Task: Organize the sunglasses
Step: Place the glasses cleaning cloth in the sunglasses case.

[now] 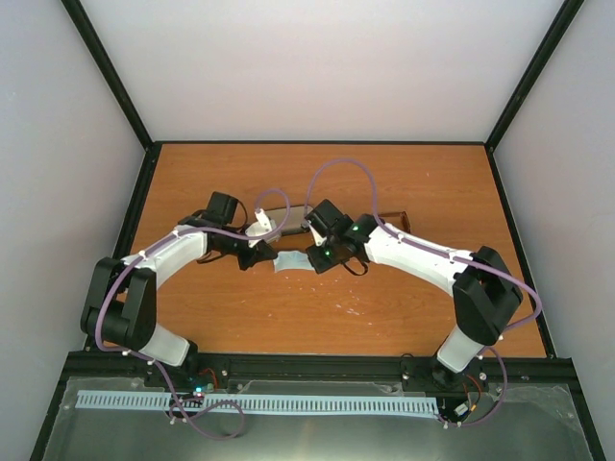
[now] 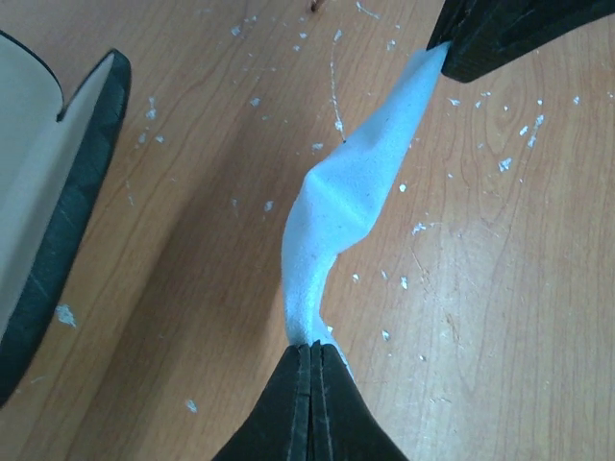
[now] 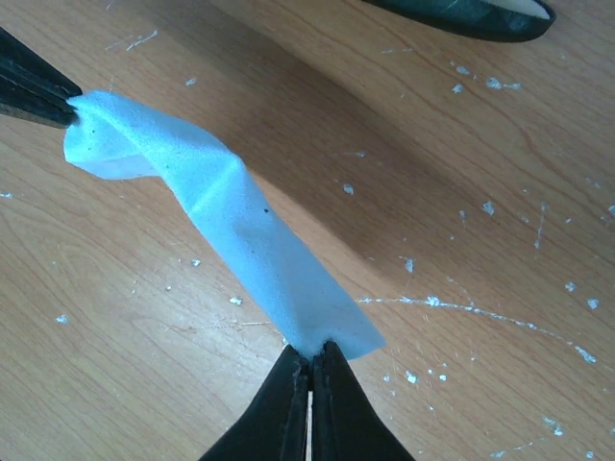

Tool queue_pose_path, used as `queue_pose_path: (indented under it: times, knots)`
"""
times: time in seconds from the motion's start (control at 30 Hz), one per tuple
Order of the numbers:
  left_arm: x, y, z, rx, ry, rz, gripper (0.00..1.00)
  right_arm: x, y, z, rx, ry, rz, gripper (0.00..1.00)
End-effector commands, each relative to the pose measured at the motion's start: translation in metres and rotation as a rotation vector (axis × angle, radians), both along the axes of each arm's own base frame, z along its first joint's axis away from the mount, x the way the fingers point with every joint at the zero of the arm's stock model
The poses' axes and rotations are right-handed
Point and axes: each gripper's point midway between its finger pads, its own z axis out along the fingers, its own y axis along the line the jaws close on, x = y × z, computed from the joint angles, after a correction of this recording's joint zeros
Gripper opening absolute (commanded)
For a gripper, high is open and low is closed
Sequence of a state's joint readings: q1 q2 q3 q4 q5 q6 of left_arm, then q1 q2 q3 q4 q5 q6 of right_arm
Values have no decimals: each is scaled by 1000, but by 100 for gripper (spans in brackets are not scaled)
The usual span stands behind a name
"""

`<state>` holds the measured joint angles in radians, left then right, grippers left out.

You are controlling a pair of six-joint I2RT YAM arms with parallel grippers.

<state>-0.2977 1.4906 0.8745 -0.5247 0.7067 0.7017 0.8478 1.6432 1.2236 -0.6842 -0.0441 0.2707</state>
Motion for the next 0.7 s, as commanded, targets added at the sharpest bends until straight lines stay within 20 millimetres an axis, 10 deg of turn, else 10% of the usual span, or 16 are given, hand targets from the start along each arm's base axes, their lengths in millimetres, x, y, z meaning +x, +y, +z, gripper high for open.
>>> queue_pose_path:
  times: [0.0, 0.67]
  knots:
    - [15, -6, 18, -17, -45, 2, 1, 15, 7, 13, 11, -50, -8, 3]
    - [76, 4, 15, -18, -53, 7, 1, 97, 17, 14, 44, -32, -50, 3]
